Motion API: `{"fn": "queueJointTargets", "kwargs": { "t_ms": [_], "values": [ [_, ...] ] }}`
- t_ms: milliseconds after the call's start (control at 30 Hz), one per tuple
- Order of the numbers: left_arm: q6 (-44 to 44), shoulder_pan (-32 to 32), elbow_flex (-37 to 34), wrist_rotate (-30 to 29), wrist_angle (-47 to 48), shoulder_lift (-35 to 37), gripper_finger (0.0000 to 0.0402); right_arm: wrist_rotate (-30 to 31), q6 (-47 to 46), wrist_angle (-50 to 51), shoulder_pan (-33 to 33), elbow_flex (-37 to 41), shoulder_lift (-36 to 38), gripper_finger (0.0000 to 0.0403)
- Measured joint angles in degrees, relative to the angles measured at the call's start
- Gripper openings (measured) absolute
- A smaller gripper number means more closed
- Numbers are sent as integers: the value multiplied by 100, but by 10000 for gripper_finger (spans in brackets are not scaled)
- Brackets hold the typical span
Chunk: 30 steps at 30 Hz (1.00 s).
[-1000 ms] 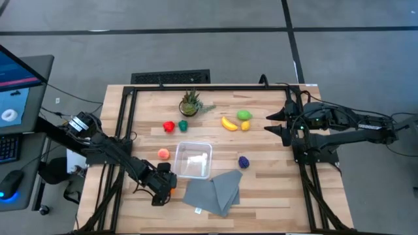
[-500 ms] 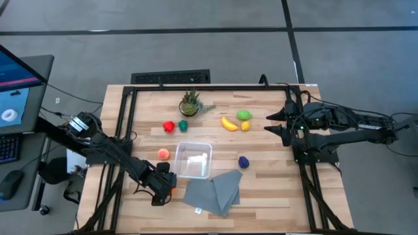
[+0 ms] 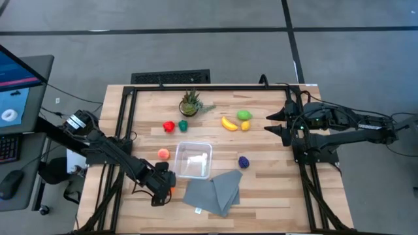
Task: Pick and placing Produce into tupperware
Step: Put the orange into the transparent container
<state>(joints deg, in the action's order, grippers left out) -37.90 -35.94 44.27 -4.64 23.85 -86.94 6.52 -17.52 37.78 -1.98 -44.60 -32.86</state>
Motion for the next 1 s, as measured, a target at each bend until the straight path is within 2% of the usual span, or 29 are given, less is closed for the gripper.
{"fn": "queueJointTargets", "kwargs": {
  "t_ms": [600,1000],
  "values": [
    [-496,-199,9,-261,126,1065,239,0,-42,0,0,0,-2,276],
    [-449,-77,13,-1522,60,1524,239,0,-46,-52,0,0,-9,276]
  ]
}}
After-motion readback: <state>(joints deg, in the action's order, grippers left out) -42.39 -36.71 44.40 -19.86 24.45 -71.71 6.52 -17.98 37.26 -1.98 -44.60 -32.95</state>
